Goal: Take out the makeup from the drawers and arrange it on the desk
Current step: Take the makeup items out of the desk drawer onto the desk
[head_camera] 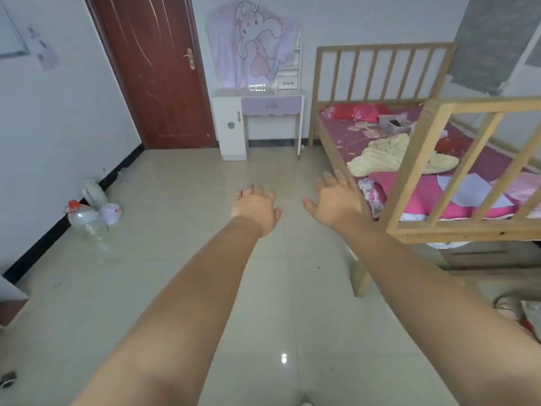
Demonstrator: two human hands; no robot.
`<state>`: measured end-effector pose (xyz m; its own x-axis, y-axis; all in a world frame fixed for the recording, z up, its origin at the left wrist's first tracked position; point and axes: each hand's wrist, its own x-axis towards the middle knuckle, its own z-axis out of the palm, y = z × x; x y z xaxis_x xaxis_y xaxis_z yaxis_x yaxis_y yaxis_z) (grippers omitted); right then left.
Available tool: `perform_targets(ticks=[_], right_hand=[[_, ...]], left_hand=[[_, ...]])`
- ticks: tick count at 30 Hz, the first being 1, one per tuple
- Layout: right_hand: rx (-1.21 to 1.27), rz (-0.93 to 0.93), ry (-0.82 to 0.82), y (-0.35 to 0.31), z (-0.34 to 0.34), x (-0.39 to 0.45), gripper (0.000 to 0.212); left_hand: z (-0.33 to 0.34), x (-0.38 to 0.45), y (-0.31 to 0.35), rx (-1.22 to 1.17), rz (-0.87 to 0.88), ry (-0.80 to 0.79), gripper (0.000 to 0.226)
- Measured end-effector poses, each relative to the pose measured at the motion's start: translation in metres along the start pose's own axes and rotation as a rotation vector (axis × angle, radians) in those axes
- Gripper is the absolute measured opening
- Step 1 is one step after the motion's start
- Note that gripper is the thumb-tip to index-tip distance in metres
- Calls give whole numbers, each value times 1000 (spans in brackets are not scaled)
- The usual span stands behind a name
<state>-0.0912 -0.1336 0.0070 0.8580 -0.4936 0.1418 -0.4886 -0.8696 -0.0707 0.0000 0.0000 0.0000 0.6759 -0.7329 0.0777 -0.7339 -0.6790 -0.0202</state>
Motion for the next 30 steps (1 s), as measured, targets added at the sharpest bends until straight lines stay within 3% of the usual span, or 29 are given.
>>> perform_targets(ticks=[7,16,22,30], right_hand=[[14,52,12,21,92,142,61],[8,73,-122,28,184,321,62],[-21,34,-83,13,215,515,61],[-17,91,1,4,210,793,61]], left_hand=[[84,140,-39,98,-136,10,57],[158,308,-93,12,-198,-170,58],[171,489,-177,15,-241,-107,57],[153,754,-280,53,-171,-8,57]])
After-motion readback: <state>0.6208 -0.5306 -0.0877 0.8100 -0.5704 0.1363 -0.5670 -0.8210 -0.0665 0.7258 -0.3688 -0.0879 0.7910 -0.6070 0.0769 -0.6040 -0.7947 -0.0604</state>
